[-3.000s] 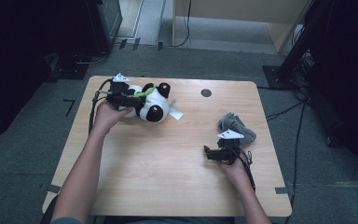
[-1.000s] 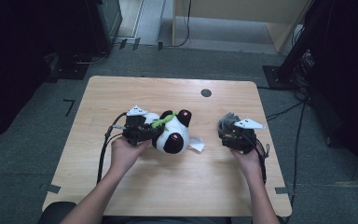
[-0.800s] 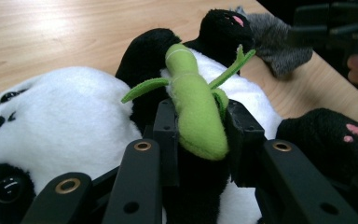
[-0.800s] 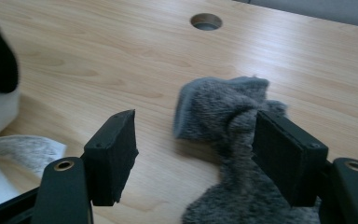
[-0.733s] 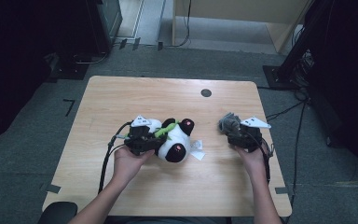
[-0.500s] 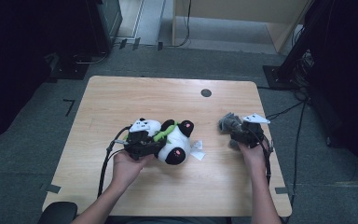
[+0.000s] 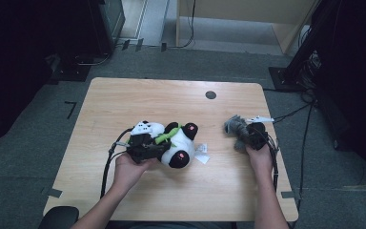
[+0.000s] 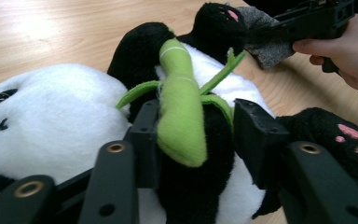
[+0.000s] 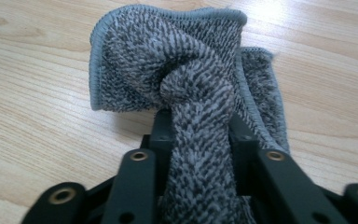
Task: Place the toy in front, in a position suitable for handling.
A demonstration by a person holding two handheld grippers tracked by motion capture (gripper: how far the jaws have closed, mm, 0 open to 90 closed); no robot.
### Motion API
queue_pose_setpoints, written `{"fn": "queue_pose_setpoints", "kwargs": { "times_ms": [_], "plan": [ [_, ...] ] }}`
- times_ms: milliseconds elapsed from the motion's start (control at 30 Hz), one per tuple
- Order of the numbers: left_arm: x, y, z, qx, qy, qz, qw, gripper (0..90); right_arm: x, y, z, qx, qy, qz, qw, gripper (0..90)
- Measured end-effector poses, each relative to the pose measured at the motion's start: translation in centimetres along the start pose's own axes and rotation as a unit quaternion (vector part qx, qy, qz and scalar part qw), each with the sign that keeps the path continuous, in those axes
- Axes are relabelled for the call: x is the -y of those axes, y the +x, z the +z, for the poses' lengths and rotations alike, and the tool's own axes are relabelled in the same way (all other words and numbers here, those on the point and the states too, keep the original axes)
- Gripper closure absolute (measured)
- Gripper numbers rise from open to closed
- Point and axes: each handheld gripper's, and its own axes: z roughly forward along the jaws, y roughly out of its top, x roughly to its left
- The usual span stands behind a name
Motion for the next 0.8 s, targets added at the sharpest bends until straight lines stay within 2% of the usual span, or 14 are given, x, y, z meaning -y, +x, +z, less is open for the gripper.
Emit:
{"fn": "queue_pose_setpoints", "kwargs": {
  "times_ms": [133,233,367,467,533,633,800],
  "plan": [
    [-0.1,0.1,-0.2,0.005,-0.003,0.011,0.9999,44.8,-0.1,0.3,-0.1,-0.006,0.002,0.023,0.9997,74.7],
    [-0.3,0.2,-0.5,0.012,-0.002,0.013,0.9998,39.0,-0.2,0.5,-0.4,-0.015,-0.005,0.025,0.9996,75.2],
    [-0.7,0.2,-1.1,0.008,-0.008,0.024,0.9996,34.4,-0.7,1.0,-1.2,-0.020,-0.013,0.017,0.9996,75.6],
    [-0.9,0.4,-1.7,0.006,-0.011,0.029,0.9995,31.7,-1.2,1.4,-2.0,-0.035,-0.018,0.020,0.9990,75.6],
    [-1.1,0.7,-2.1,0.007,-0.011,0.031,0.9994,31.3,-1.6,2.0,-2.5,-0.043,-0.022,0.016,0.9987,75.6],
    [-1.2,1.3,-2.6,0.007,-0.009,0.033,0.9994,31.1,-1.9,2.8,-3.1,-0.040,-0.021,-0.001,0.9990,75.6],
    [-1.3,2.5,-3.6,0.011,-0.020,0.032,0.9992,31.1,-2.5,4.2,-4.6,-0.062,-0.034,-0.006,0.9975,75.5]
  ]
}}
